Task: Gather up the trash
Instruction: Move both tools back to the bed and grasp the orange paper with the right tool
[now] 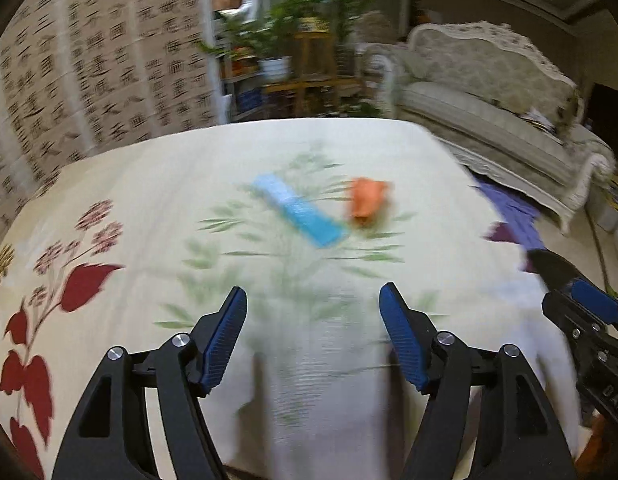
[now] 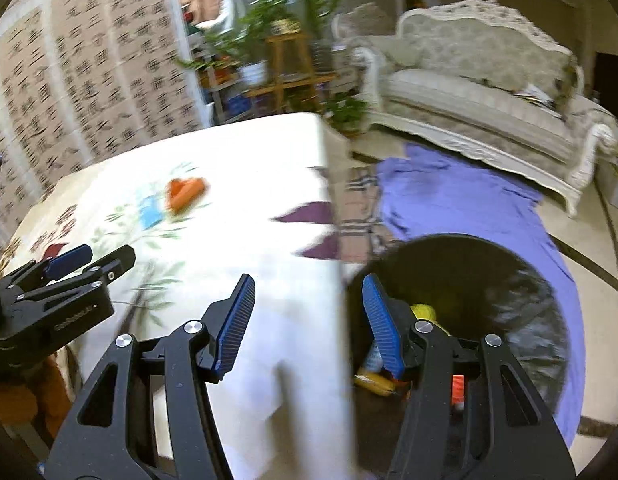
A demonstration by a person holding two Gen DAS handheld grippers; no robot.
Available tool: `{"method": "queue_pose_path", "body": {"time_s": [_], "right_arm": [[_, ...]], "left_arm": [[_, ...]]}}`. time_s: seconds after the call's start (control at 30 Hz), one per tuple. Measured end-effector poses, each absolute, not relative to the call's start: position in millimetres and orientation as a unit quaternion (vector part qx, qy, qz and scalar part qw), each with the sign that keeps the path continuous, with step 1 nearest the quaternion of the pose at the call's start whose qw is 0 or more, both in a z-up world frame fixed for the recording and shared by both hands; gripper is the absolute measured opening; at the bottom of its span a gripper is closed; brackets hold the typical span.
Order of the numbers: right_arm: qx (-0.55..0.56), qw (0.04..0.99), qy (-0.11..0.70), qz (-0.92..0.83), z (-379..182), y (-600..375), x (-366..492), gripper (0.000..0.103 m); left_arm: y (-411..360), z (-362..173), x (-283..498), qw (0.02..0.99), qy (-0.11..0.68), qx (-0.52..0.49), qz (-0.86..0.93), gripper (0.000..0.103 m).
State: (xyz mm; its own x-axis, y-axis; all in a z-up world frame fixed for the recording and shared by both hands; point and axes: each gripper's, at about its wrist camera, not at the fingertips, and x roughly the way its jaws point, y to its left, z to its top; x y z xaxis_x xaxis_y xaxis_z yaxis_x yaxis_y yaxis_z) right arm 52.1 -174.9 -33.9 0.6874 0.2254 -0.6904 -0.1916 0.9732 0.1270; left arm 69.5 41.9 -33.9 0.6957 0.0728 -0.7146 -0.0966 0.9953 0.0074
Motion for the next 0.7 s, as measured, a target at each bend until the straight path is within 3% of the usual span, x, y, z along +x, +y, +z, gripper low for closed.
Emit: {"method": "queue_pose_path", "body": {"time_s": [0.37, 0.7], "right_arm": [[-0.005, 0.888, 0.427, 0.169, -45.4, -95.6, 94.5, 0.06], [-0.004, 0.889, 0.429, 0.16, -44.9, -59.7, 139.6, 0.06]], "left_arm": [[119.0, -43.7, 75.3, 0.904, 0.412, -0.075, 0.084, 0.072], [126.6, -45.6, 76.8, 0.902, 0.413, -0.102, 0.068, 0.073]]}}
